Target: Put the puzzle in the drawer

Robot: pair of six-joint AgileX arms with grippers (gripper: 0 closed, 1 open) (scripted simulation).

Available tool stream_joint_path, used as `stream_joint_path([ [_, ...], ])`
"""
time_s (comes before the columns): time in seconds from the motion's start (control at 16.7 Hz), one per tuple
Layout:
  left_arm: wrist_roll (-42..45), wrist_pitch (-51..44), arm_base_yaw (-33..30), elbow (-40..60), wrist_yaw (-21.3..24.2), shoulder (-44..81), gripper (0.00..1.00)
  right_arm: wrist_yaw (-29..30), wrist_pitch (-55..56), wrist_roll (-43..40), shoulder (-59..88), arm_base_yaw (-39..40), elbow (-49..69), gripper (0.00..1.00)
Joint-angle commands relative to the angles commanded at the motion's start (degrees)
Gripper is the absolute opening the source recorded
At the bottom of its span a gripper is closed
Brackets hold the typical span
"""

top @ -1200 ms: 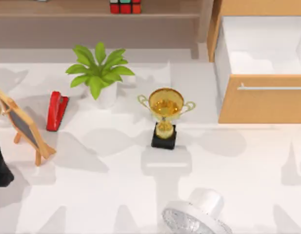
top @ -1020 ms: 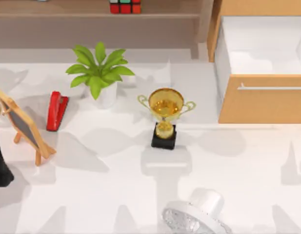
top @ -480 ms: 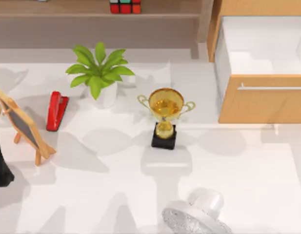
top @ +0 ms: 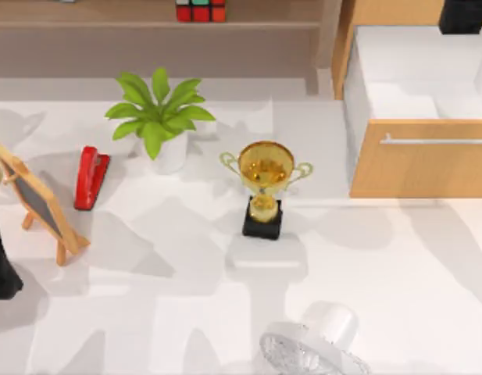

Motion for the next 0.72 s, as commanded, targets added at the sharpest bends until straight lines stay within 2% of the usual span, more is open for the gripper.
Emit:
stream_joint_path([
  [0.72, 0.0, 0.0, 0.0, 0.0, 0.0, 0.0, 1.0, 17.9, 14.4, 0.6, 53.9, 18.1, 37.4, 1.0],
])
